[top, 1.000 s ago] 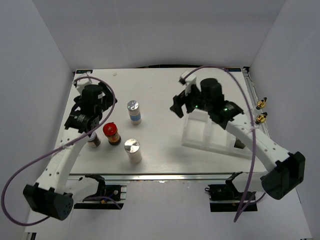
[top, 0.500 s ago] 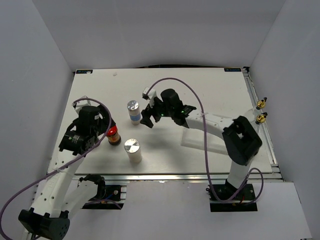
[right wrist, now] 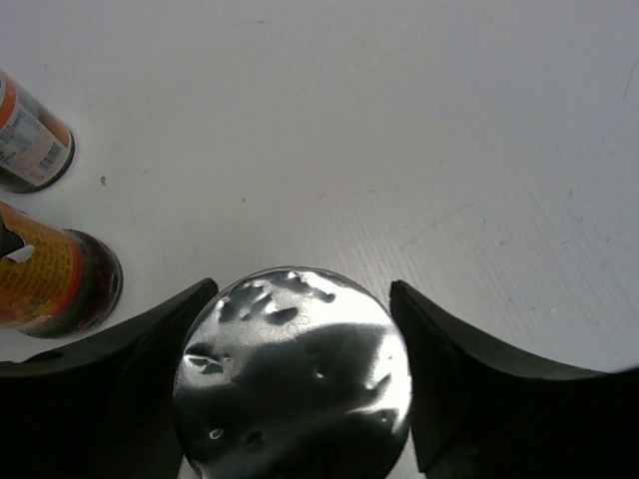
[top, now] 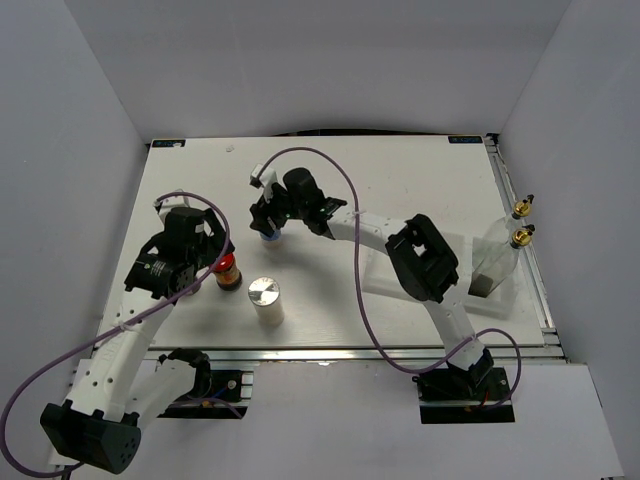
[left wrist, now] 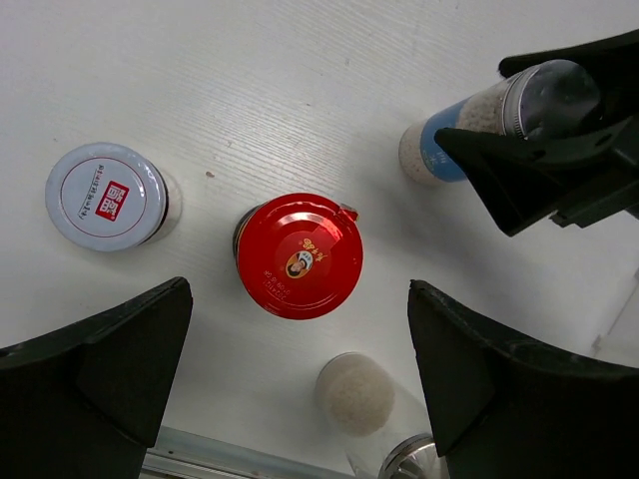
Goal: Organize the condiment bottles
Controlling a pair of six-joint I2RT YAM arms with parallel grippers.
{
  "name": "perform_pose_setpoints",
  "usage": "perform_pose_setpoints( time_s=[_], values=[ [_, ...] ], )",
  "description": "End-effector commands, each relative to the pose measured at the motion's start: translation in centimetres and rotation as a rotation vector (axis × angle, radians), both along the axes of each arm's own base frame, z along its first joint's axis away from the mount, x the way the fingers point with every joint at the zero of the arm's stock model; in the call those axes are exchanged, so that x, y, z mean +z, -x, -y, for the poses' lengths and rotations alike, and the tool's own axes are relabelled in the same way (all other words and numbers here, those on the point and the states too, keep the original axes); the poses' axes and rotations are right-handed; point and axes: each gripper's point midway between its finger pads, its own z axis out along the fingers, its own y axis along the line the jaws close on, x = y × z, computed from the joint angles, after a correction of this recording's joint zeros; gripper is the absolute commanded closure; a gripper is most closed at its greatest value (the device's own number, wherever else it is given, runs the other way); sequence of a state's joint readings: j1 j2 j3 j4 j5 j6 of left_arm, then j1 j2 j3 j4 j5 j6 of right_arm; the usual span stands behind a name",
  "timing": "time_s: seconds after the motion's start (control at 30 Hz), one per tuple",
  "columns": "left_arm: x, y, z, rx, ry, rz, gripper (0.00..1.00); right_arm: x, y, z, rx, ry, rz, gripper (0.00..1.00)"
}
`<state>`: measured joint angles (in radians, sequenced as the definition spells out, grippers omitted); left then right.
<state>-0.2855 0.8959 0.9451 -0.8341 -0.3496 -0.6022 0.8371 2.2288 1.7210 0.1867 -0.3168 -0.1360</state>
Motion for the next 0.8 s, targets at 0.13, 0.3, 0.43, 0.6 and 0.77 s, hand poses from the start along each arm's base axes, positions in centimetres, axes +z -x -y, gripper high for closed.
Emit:
perform_pose_setpoints(
  time_s=[0.13, 0.3, 0.43, 0.6, 0.77],
  values=[
    [2.4, -0.3, -0.4, 0.001, -0.015, 0.075, 0.02, 6.2, -0.4, -1.1, -0.073, -0.101, 0.113, 0.73],
    [3.3, -0.7, 0.0, -0.01, 0.007, 0.126, 0.02, 13.6, 0.9, 1.8, -0.138, -0.194, 0.151, 0.9],
    [4.3, -1.9, 1.3, -0.054, 0.052, 0.186, 0.02, 18.3, 1.5, 6.8, -0.28, -0.193, 0.16, 0.93],
    [4.8, -3.5, 3.0, -0.116, 0.101, 0.244, 0.02, 18.4, 2.7, 18.6, -0.613, -0.135, 0.098, 0.95],
    [3.4, -4.6, 5.2, -0.197, 0.156, 0.215, 0.02, 14.5, 5.6, 30.3, -0.944, -0.044, 0.003, 0.95]
  ],
)
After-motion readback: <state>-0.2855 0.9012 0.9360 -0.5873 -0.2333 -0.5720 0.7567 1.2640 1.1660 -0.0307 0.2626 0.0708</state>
